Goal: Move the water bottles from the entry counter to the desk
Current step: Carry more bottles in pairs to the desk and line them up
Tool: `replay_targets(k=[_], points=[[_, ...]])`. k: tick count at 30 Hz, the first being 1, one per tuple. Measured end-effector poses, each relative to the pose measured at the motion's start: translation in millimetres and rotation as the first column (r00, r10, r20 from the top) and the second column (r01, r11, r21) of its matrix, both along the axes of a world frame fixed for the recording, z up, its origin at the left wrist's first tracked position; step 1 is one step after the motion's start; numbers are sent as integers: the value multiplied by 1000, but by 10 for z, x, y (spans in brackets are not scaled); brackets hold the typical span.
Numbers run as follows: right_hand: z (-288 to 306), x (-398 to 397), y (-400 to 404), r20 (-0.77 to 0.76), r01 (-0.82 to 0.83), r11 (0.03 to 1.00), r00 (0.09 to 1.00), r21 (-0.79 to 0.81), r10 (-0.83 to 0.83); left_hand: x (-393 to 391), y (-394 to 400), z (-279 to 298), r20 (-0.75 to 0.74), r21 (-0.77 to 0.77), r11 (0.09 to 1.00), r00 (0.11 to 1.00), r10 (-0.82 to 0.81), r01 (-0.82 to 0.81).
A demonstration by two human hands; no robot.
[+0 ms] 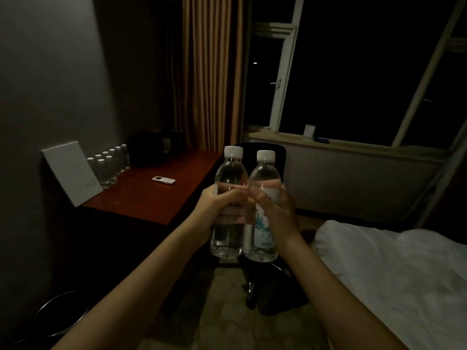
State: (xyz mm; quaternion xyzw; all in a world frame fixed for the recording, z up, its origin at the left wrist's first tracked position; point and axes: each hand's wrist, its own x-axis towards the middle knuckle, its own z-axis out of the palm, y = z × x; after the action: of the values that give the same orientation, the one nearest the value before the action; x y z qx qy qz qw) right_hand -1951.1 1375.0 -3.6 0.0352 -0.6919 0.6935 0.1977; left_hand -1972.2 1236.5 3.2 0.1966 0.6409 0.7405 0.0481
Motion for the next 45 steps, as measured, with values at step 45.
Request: replay_targets(k=[45], points=[[-109,-9017,-2071,8,-739,662,668,124,744,-7969,-1864,-200,-23,5,637,636,771,-771]])
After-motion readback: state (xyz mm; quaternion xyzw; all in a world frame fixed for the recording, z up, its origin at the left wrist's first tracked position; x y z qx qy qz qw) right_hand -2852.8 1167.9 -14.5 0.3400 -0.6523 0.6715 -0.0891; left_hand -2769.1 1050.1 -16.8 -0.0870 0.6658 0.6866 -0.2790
